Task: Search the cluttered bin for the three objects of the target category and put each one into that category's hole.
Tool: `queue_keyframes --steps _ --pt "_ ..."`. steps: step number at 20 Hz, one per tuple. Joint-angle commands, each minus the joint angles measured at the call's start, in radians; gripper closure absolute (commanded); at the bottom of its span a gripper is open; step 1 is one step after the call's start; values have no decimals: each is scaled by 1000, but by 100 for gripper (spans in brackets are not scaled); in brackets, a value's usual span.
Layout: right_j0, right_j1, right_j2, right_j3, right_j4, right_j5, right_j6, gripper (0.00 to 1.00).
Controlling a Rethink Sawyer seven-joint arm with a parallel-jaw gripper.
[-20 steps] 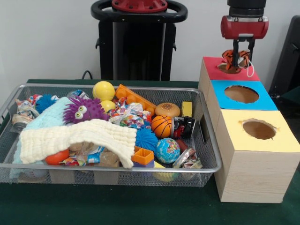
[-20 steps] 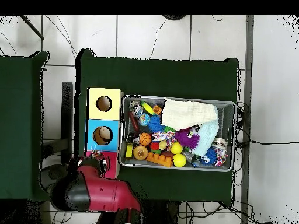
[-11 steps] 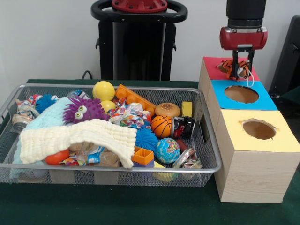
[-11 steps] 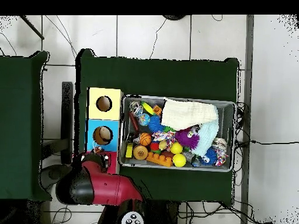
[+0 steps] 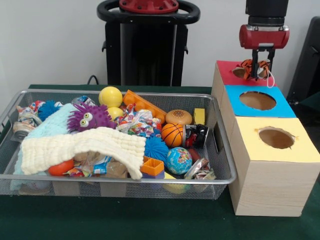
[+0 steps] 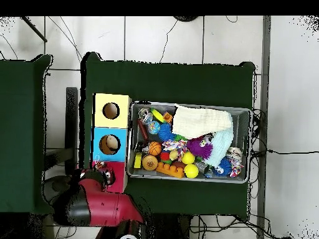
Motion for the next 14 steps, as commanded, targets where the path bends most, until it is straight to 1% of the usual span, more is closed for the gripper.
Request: queue_keyframes --steps 1,3,6,9,12,14 --pt "57 -12 -59 -15 38 160 225 100" --pt "82 -15 -82 -26 41 190 231 100" --pt "84 -19 -84 -34 40 204 230 100" --pt "63 -29 -67 -24 35 197 222 100" --pt "33 -17 -44 -28 29 181 209 100" --pt "27 -8 -39 -32 29 176 208 100"
